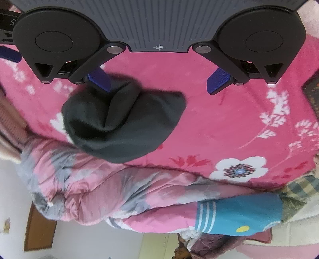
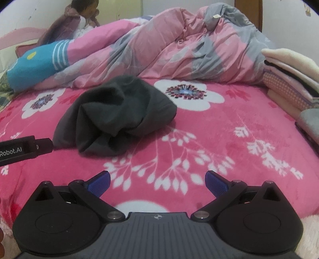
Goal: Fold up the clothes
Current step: 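Move both tools to the dark grey garment and close the left tool on it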
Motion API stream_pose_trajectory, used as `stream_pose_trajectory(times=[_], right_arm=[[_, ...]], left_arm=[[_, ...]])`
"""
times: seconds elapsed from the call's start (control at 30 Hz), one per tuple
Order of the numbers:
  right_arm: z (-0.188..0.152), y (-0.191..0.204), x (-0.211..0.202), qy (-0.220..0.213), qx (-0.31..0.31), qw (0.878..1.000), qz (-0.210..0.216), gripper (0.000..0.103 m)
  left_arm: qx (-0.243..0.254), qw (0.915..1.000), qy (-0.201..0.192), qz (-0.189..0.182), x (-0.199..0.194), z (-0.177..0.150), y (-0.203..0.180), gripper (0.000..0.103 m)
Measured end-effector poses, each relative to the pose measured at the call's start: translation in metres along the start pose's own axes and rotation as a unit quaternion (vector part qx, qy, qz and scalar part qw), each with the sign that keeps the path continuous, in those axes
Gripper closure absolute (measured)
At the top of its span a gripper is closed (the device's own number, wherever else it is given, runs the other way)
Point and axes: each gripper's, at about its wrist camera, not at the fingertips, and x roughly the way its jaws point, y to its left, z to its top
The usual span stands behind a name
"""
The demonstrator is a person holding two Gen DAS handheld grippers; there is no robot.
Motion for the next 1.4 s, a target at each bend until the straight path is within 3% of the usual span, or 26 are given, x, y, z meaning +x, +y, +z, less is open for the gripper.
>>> stream_pose_trajectory(times=[0.37, 0.53, 0.7, 0.83, 0.97, 1.07, 1.2, 1.27, 1.4], right_arm=[[0.042, -0.018, 0.004, -0.136, 0.018, 0.989, 0.054, 0.0], [0.078, -0.019, 0.019, -0.177, 0.025, 0.979, 0.094, 0.0], [0.116, 0.01, 0.067, -0.15, -0.016, 0.98, 0.131, 0.0], [0.133, 0.031, 0.11, -0.13, -0.053, 0.982, 0.127, 0.0], [0.141, 0.038, 0.144, -0.082, -0.055, 0.987, 0.125, 0.0], [0.14, 0.037, 0.164, -0.026, -0.048, 0.988, 0.146, 0.003], [0.13, 0.031, 0.173, 0.031, -0.02, 0.983, 0.18, 0.025], [0.126, 0.03, 0.167, 0.031, -0.018, 0.982, 0.185, 0.031], [0.119, 0.028, 0.15, 0.028, -0.021, 0.98, 0.198, 0.059]], left_arm=[[-0.007, 0.9993, -0.034, -0.016, 0.044, 0.04, 0.022, 0.0], [-0.034, 0.9983, -0.008, -0.046, 0.069, 0.032, 0.033, 0.0], [-0.016, 0.998, 0.007, -0.06, 0.079, 0.024, 0.029, 0.0], [0.009, 0.9982, 0.003, -0.059, 0.08, 0.02, 0.024, 0.001], [0.018, 0.9979, 0.012, -0.062, 0.085, 0.017, 0.02, 0.007], [0.021, 0.9975, 0.017, -0.065, 0.086, 0.017, 0.019, 0.02], [0.032, 0.9974, 0.012, -0.063, 0.083, 0.015, 0.018, 0.027], [0.034, 0.9972, 0.013, -0.066, 0.083, 0.014, 0.018, 0.03], [0.037, 0.9967, 0.012, -0.071, 0.081, 0.013, 0.018, 0.035]])
